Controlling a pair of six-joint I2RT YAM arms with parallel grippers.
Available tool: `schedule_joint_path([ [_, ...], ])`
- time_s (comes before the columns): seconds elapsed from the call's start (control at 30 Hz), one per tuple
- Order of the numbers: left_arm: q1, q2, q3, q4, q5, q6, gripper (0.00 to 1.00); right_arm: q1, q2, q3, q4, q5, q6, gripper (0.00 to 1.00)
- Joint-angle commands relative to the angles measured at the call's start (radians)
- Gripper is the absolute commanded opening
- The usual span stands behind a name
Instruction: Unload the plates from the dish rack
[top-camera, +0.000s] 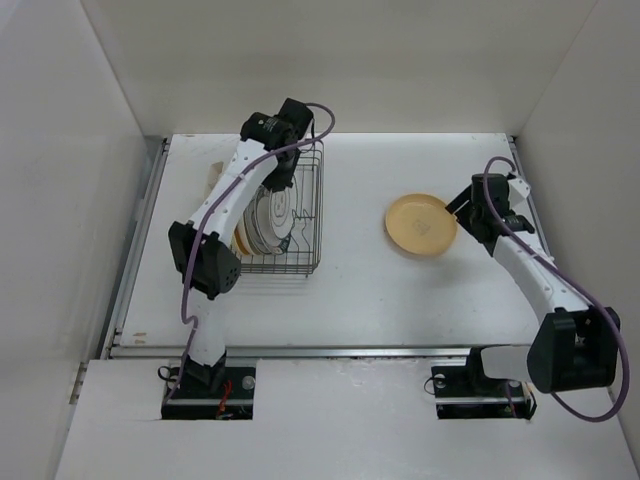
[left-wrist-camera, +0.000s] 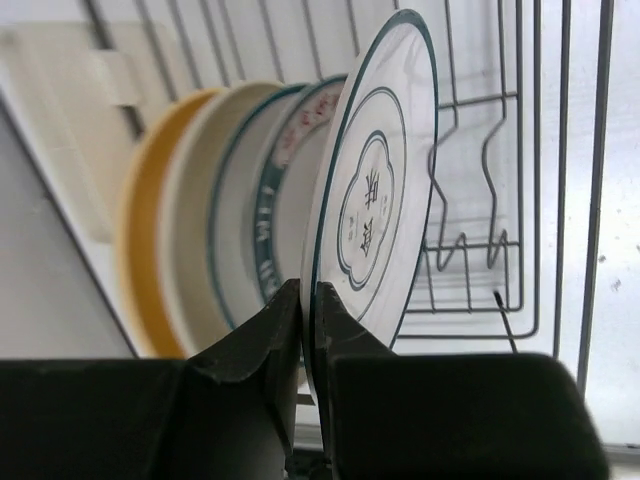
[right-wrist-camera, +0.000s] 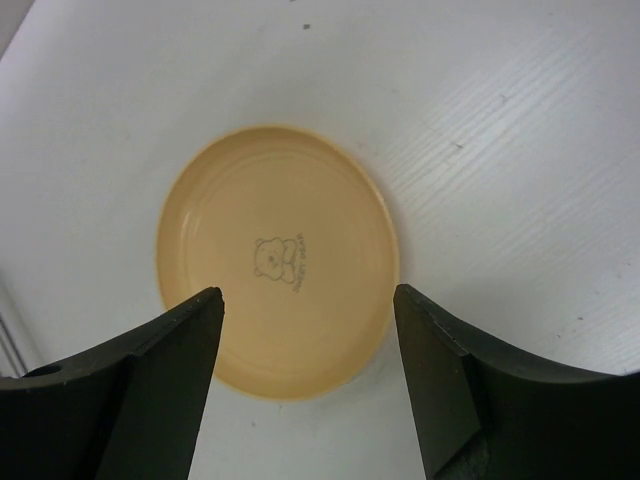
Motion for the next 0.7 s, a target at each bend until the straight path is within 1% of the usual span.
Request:
schedule_joint_path([
  [0.0,-0.024,-0.182,0.042,0.083,-0.142,0.050,0.00,0.012,-0.040,0.063,0.089,-0.137,-0.148,0.75],
  [0.03,-0.050,-0.202,0.032,0.142,-0.167,0.067,0.00,0.036,-0.040,0.063,0.138,-0.216,-0.174,0.75],
  [0.07,-0.061,-0.218,0.032,0.164,-0.178,0.092,0.00,0.050,-0.040,0.072,0.159,-0.256,-0.197,0.75],
  [0.1,-0.070,-0.233,0.032,0.183,-0.178,0.092,0.00,0.066,-0.040,0.072,0.178,-0.295,-0.238,0.75],
  [0.13,-0.079,-0.261,0.023,0.201,-0.178,0.101,0.00,0.093,-0.040,0.084,0.211,-0.366,-0.255,0.75],
  [0.23,-0.090,-0.307,0.023,0.275,-0.178,0.084,0.00,0.113,-0.040,0.094,0.274,-0.500,-0.288,0.78],
  [0.27,-0.090,-0.319,0.014,0.310,-0.169,0.074,0.00,0.113,-0.040,0.085,0.338,-0.624,-0.288,0.90],
  [0.3,-0.090,-0.330,-0.001,0.324,-0.160,0.061,0.00,0.113,-0.040,0.069,0.375,-0.683,-0.288,0.93],
  [0.33,-0.090,-0.345,-0.012,0.335,-0.108,0.028,0.00,0.113,-0.040,0.059,0.420,-0.745,-0.265,0.96],
  [0.37,-0.066,-0.345,-0.012,0.335,-0.054,0.006,0.00,0.113,-0.040,0.049,0.508,-0.849,-0.248,0.96],
  [0.43,-0.026,-0.345,-0.027,0.313,0.094,-0.037,0.00,0.113,-0.008,0.026,0.601,-0.946,-0.181,0.96],
  [0.47,-0.008,-0.313,-0.027,0.300,0.261,-0.054,0.00,0.113,0.007,0.026,0.644,-0.989,-0.158,0.96],
  [0.5,0.029,-0.296,-0.027,0.275,0.362,-0.064,0.00,0.113,0.024,0.026,0.719,-1.066,-0.133,0.96],
  [0.53,0.051,-0.281,-0.027,0.275,0.474,-0.065,0.00,0.113,0.059,0.026,0.750,-1.097,-0.116,0.96],
  [0.57,0.068,-0.253,-0.052,0.266,0.691,-0.065,0.00,0.113,0.076,0.026,0.765,-1.122,-0.104,0.96],
  [0.6,0.092,-0.240,-0.052,0.266,0.778,-0.065,0.00,0.124,0.092,0.038,0.765,-1.146,-0.104,0.96],
  [0.67,0.092,-0.230,-0.087,0.255,0.927,-0.045,0.00,0.124,0.116,0.039,0.765,-1.146,-0.095,0.96],
])
